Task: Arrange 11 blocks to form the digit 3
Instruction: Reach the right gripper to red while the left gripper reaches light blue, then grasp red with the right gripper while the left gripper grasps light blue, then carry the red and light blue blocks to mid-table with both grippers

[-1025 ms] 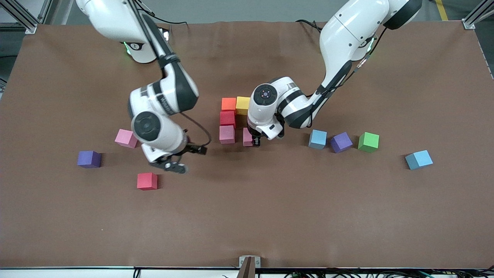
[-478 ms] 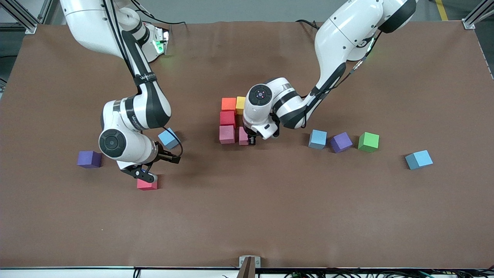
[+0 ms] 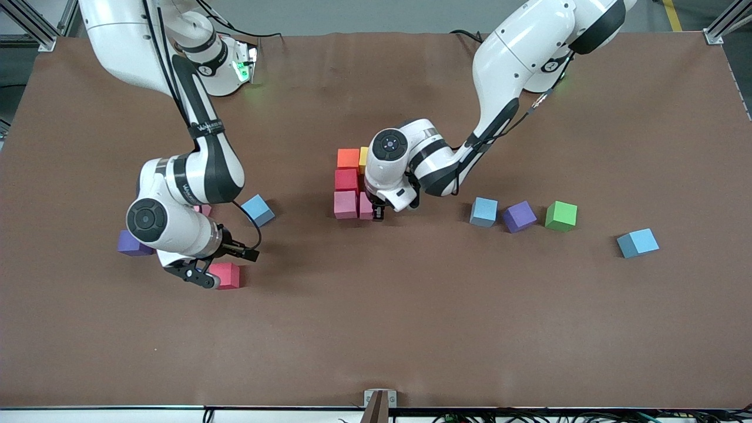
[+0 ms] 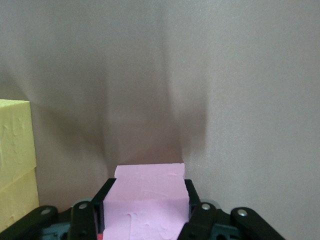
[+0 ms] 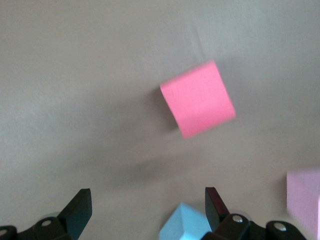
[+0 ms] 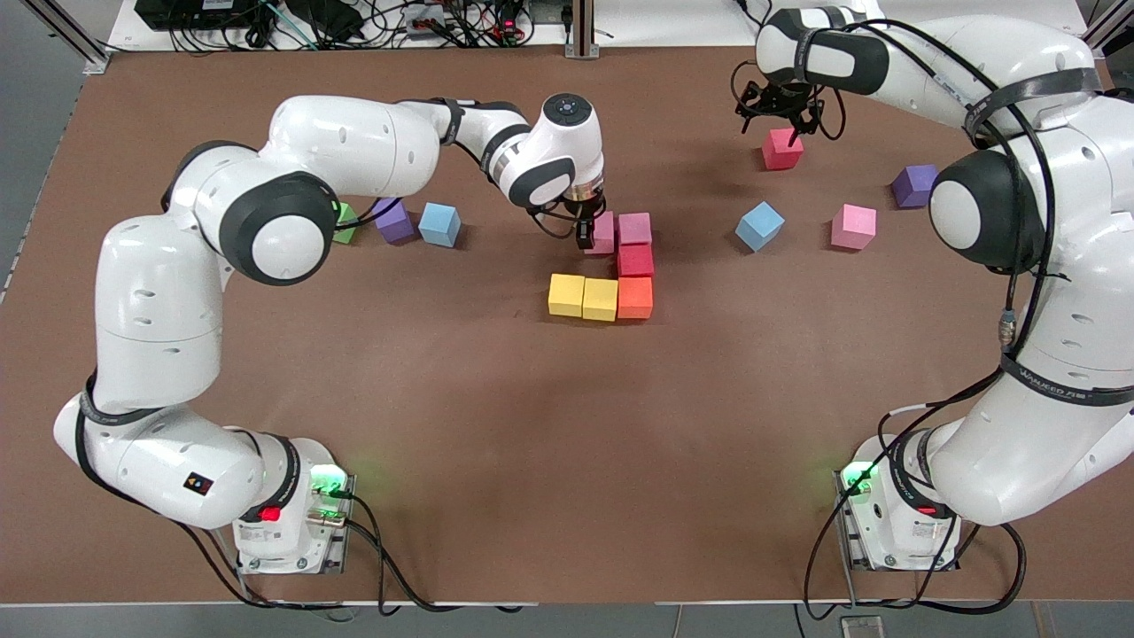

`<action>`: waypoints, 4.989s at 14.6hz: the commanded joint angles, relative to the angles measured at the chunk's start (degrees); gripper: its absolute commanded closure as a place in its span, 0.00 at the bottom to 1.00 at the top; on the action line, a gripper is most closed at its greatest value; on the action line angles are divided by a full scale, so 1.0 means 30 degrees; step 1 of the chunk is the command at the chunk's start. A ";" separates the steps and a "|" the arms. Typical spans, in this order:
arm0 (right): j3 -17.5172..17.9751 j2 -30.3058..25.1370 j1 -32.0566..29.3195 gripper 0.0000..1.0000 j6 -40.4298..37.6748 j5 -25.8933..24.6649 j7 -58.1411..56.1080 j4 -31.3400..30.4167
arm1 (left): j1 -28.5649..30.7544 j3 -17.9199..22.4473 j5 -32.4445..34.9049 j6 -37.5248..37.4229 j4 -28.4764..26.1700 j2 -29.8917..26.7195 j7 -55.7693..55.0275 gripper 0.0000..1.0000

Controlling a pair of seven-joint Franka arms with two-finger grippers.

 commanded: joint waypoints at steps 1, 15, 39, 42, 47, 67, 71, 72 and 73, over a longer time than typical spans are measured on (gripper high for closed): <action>0.0204 0.0875 -0.0546 0.00 0.2329 -0.1436 -0.2962 -0.0028 | -0.0323 0.0285 0.1083 0.0064 0.0744 0.0123 0.0189 0.00; 0.0350 0.2637 -0.2249 0.00 0.4242 -0.1177 -0.8334 0.1377 | 0.4417 0.0080 0.1351 -0.8281 0.0514 -0.4768 1.2806 0.00; 0.0585 0.3691 -0.1780 0.35 0.4154 -0.0503 -0.9214 0.1028 | 1.5440 -0.5663 0.0326 0.1323 -1.1675 -0.7292 0.9596 0.00; 0.0585 0.3692 -0.1780 0.55 0.4183 -0.0503 -0.9156 0.1028 | 1.5411 -0.5604 0.0443 0.2113 -1.1821 -0.6763 0.9596 0.02; 0.0906 0.3575 -0.0759 0.58 0.4096 -0.0473 -0.6441 0.1730 | 1.5499 -0.5516 0.1819 0.2787 -1.1733 -0.5505 0.9596 0.28; 0.1347 0.4131 0.5076 0.57 0.2015 -0.0180 0.0981 0.3518 | 0.3986 -0.1415 0.0911 -0.0401 -0.0216 -0.0023 0.4767 0.93; 0.1347 0.4219 0.5076 0.57 0.2015 -0.0180 0.0981 0.3518 | 0.3312 -0.1473 0.1117 -0.0872 -0.0689 -0.0170 0.2511 0.93; 0.1347 0.4219 0.5076 0.57 0.2044 -0.0180 0.0981 0.3518 | 0.3195 -0.1473 0.1117 -0.1077 -0.0718 -0.0170 0.2042 0.93; 0.1347 0.4219 0.5076 0.57 0.2045 -0.0180 0.0981 0.3518 | 0.3049 -0.1473 0.1117 -0.1079 -0.0747 -0.0141 0.1312 0.94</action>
